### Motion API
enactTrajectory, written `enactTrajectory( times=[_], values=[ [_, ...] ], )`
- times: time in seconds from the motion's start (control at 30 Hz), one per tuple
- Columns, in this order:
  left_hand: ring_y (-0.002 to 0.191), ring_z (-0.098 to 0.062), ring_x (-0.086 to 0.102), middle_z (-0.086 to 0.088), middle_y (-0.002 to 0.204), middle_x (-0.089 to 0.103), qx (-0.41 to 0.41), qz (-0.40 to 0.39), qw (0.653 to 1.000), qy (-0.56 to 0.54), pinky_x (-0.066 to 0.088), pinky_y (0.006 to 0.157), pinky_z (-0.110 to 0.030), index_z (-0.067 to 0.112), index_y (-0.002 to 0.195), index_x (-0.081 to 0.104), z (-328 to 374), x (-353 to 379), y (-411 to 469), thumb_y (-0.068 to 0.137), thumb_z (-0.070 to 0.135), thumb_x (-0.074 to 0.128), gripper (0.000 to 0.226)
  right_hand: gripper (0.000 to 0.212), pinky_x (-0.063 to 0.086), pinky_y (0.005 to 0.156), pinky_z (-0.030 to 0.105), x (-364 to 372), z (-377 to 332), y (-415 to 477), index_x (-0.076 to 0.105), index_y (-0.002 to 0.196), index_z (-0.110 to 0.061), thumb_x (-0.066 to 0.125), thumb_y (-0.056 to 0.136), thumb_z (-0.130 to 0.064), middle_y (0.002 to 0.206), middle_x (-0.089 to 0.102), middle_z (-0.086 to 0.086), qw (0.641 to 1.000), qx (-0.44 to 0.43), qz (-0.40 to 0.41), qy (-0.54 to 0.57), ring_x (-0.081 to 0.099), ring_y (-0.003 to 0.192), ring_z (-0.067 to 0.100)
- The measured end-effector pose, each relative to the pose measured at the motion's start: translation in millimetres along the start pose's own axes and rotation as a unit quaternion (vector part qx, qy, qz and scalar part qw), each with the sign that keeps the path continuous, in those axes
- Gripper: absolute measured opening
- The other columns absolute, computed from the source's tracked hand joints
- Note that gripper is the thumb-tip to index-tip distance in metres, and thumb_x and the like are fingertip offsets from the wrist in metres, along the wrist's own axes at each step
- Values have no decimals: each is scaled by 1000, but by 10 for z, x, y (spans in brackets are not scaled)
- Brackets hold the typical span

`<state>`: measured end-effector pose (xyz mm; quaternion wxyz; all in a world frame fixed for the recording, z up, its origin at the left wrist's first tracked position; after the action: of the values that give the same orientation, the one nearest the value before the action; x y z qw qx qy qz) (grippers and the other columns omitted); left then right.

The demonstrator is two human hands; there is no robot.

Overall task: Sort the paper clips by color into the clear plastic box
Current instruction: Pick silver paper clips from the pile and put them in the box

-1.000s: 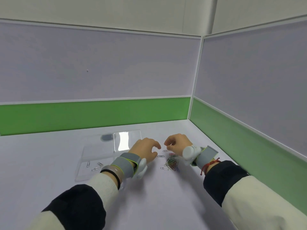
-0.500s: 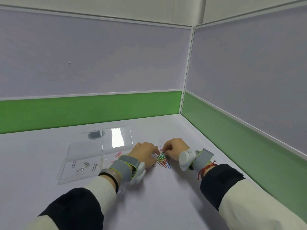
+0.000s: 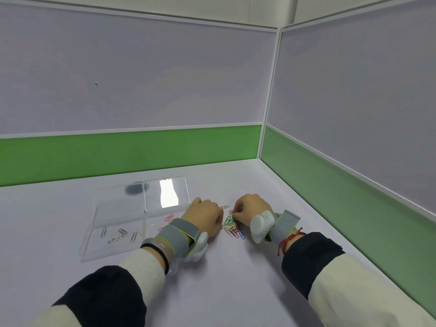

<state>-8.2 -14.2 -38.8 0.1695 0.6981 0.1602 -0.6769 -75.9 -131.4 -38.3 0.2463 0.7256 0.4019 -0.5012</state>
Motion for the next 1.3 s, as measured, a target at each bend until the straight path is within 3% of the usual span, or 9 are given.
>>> enactTrajectory(
  times=[0.2,0.37,0.5,0.63,0.77,0.83,1.07,1.2,1.3],
  values=[
    [112,-26,53,-5,116,63,6,7,999,53,32,97,-32,16,110,65,28,34,7,92,12,40,31,16,45,68,27,-12,-49,9,72,93,-18,60,82,-18,103,72,7,1000,13,0,-28,65,90,28],
    [109,-29,54,-10,114,63,-18,2,999,50,35,97,-35,8,109,62,41,71,-2,94,18,37,30,16,44,66,27,16,-69,9,70,91,-13,59,79,-16,102,71,9,999,19,-15,-26,56,77,24],
    [105,-32,58,-12,113,65,-61,17,998,-15,37,95,-35,7,110,55,13,49,-5,96,19,33,28,2,42,67,28,0,-32,15,59,76,-18,59,79,-18,87,65,3,1000,26,-1,17,55,78,23],
    [98,-36,61,-15,109,67,-106,43,987,-110,44,78,-37,9,114,49,-84,16,26,98,20,33,24,15,49,68,30,-30,24,34,54,65,-23,57,76,-14,80,64,1,998,10,23,66,62,81,24],
    [108,-32,59,-10,118,65,-71,-3,983,-170,47,88,-34,19,122,53,-60,24,30,97,21,42,27,16,50,75,31,-35,49,77,68,94,-22,60,82,-16,89,66,3,998,2,18,67,60,83,22],
    [110,-30,59,-8,120,65,-37,-22,990,-138,46,90,-32,24,122,56,14,45,20,95,24,46,29,22,50,81,31,-23,49,108,69,105,-22,61,85,-21,97,68,5,997,2,20,71,63,91,23],
    [109,-31,59,-11,118,64,0,-33,999,-15,48,90,-38,19,117,61,88,20,54,95,21,43,29,28,52,90,35,56,-111,182,67,113,-22,53,89,-19,122,65,7,999,-38,19,-1,61,109,29],
    [105,-32,61,-15,117,63,-3,-42,999,11,48,85,-37,14,117,60,88,-13,46,95,16,38,30,30,49,81,32,117,-207,271,68,112,-19,53,86,-14,120,65,12,997,-60,-23,-52,62,105,33],
    [106,-34,61,-17,118,61,-13,-58,998,2,48,85,-39,10,120,54,91,-28,36,96,16,37,30,31,52,84,34,123,-245,324,68,110,-12,55,83,-7,117,66,15,994,-68,-48,-67,63,102,34]
  ],
)
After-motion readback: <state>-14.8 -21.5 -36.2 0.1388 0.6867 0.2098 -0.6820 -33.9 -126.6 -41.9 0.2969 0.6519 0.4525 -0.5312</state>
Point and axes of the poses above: each hand's wrist, its own y-axis towards the middle knuckle, its own x-axis out of the palm, z = x × y, the point moved 3 cm from there along y, towards the middle knuckle
